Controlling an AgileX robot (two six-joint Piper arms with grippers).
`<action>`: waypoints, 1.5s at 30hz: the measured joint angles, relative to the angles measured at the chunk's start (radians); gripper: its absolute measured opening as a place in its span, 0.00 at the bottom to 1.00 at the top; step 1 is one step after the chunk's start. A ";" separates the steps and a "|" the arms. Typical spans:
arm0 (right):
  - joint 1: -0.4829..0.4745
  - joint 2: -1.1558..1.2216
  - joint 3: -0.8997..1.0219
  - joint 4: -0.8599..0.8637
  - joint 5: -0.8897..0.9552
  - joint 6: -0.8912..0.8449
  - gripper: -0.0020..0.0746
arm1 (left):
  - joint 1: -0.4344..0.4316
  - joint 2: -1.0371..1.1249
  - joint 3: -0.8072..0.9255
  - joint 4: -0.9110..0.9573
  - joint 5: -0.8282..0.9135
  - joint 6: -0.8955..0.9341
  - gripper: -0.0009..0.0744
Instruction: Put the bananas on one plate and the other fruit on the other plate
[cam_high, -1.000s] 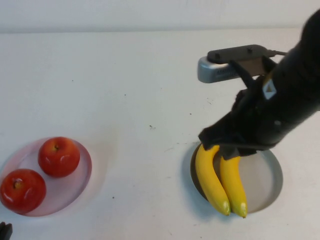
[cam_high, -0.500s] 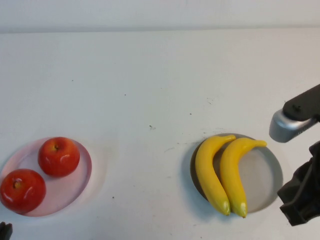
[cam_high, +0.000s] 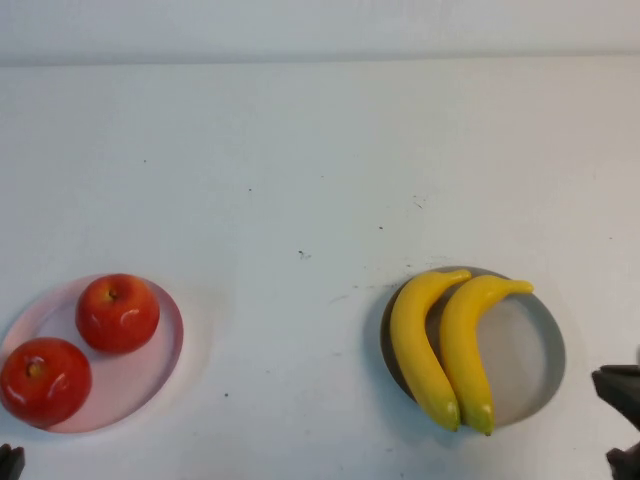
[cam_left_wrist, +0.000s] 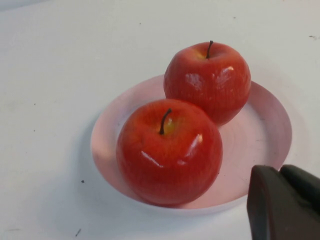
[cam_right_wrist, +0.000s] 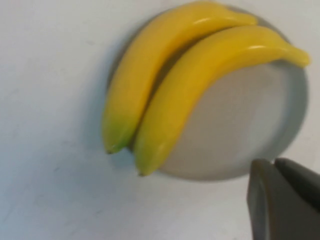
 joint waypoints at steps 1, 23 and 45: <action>-0.037 -0.041 0.058 -0.001 -0.067 0.000 0.01 | 0.000 0.000 0.000 0.000 0.000 0.000 0.01; -0.496 -0.833 0.507 -0.008 -0.309 0.025 0.01 | 0.000 0.000 0.000 0.004 0.000 0.000 0.01; -0.496 -0.833 0.507 0.218 -0.133 -0.250 0.01 | 0.000 -0.001 0.000 0.004 0.000 0.000 0.01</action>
